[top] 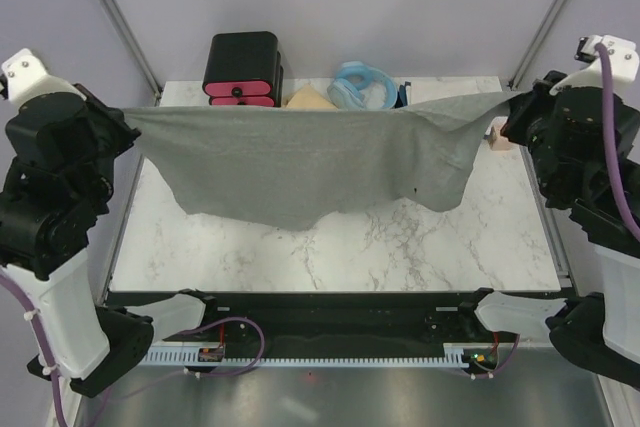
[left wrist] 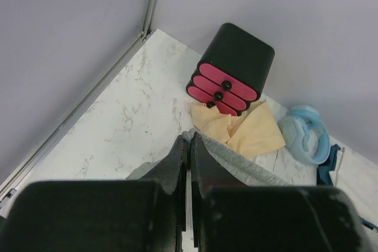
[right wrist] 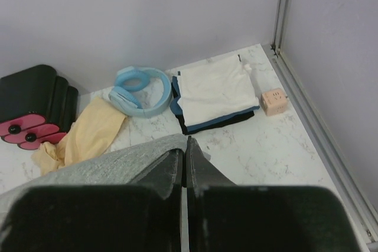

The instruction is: Fold and stack the t-shirts

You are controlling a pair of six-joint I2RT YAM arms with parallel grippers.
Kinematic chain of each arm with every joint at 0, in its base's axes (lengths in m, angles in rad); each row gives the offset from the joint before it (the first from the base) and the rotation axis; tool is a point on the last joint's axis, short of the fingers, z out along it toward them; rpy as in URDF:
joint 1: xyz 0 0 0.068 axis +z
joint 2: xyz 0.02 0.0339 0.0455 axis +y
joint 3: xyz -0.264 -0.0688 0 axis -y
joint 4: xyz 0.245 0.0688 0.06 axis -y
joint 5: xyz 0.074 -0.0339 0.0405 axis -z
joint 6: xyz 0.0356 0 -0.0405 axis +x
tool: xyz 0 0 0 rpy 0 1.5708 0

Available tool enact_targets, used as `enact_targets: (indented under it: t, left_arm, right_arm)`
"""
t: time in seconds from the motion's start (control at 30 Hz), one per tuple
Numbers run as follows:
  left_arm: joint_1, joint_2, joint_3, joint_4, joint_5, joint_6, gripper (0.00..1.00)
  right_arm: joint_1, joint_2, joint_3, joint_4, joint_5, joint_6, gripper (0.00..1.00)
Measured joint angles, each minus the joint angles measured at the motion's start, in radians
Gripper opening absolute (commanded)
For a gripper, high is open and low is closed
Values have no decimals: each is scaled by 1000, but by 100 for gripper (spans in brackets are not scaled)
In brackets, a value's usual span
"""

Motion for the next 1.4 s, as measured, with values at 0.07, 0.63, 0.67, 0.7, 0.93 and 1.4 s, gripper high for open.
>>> enact_targets:
  t: [0.07, 0.63, 0.67, 0.7, 0.93, 1.4]
  left_arm:
    - [0, -6, 32, -5, -20, 0, 2]
    - [0, -66, 87, -43, 30, 9, 2]
    - [0, -66, 90, -43, 30, 11, 2]
    - [0, -66, 93, -43, 29, 16, 2]
    - [0, -92, 119, -37, -5, 70, 2]
    - [0, -216, 134, -7, 39, 80, 2]
  right_arm:
    - [0, -5, 31, 21, -3, -35, 0]
    - [0, -9, 252, 61, -349, -133, 0]
    - [0, -3, 263, 61, -378, -133, 0]
    - [0, 2, 269, 62, -407, -133, 0]
    - [0, 22, 299, 75, -507, -137, 0]
    - [0, -51, 340, 201, -626, -124, 0]
